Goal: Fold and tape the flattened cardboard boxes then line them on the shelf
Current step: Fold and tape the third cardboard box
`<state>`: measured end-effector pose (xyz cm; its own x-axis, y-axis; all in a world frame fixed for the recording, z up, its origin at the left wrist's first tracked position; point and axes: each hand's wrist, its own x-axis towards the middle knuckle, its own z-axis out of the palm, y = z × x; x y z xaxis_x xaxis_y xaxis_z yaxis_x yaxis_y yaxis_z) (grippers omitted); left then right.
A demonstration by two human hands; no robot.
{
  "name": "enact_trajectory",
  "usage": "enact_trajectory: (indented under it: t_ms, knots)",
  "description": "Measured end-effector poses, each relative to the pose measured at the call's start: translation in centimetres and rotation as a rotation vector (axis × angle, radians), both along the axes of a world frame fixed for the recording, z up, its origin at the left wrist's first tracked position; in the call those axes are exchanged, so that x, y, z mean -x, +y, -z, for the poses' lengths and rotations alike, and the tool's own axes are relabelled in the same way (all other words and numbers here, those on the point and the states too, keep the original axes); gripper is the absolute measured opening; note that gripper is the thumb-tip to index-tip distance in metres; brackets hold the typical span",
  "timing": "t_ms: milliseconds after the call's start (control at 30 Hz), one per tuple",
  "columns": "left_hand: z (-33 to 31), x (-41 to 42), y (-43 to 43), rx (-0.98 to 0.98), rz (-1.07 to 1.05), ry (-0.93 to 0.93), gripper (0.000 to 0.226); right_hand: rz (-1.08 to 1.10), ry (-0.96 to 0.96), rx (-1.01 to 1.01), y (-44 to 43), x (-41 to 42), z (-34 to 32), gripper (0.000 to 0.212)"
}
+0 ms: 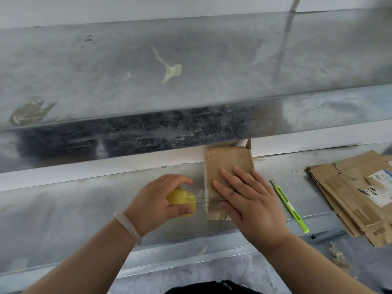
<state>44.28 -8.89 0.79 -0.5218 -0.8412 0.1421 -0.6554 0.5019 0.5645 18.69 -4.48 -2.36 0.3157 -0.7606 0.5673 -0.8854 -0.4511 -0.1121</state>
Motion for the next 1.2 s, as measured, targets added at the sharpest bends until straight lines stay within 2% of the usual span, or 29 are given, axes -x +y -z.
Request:
enact_trajectory:
  t_ms: [100, 233, 400, 500, 567, 633, 667, 733, 800, 1000, 1100, 1200]
  knots:
    - [1.0, -0.2, 0.5, 0.047, -0.007, 0.087, 0.037, 0.001, 0.0, -0.005, 0.1, 0.0, 0.1, 0.037]
    - [1.6, 0.6, 0.7, 0.057, -0.087, 0.11, 0.033, -0.009, 0.023, -0.001, 0.1, 0.0, 0.1, 0.039]
    - [1.0, 2.1, 0.7, 0.151, -0.059, 0.06, 0.025, -0.024, 0.054, -0.008, 0.2, 0.2, -0.5, 0.042]
    - [0.9, 2.5, 0.9, 0.121, -0.07, 0.081, 0.026, -0.116, -0.116, -0.04, 0.5, 1.5, -0.7, 0.05]
    - [1.1, 2.5, 1.2, 0.121, -0.087, 0.097, 0.027, 0.077, -0.354, -0.083, 0.7, 2.9, -0.3, 0.053]
    - [1.3, 2.3, 1.4, 0.11, -0.114, 0.118, 0.028, 0.438, -0.559, -0.293, 0.5, 5.1, 1.1, 0.054]
    - [1.3, 2.2, 1.5, 0.098, -0.123, 0.129, 0.028, 0.614, -0.535, -0.46, 0.4, 6.3, 2.2, 0.056]
    - [1.2, 2.1, 1.8, 0.079, -0.129, 0.15, 0.029, 0.83, -0.291, -0.774, 0.5, 7.9, 4.3, 0.062]
    - [1.1, 2.0, 2.0, 0.07, -0.131, 0.151, 0.03, 0.888, -0.164, -0.874, 0.6, 8.6, 5.6, 0.061]
    - [1.2, 1.9, 2.5, 0.055, -0.168, 0.176, 0.027, 0.874, -0.408, -0.733, 0.9, 8.2, 6.0, 0.025]
    - [0.9, 1.8, 2.7, 0.099, -0.158, 0.189, 0.019, 0.806, -0.697, -0.591, 3.9, 5.3, 3.4, 0.018]
    - [0.8, 1.7, 2.7, 0.118, -0.158, 0.18, 0.004, 0.6, -0.944, -0.472, 8.1, 0.9, -0.3, 0.017]
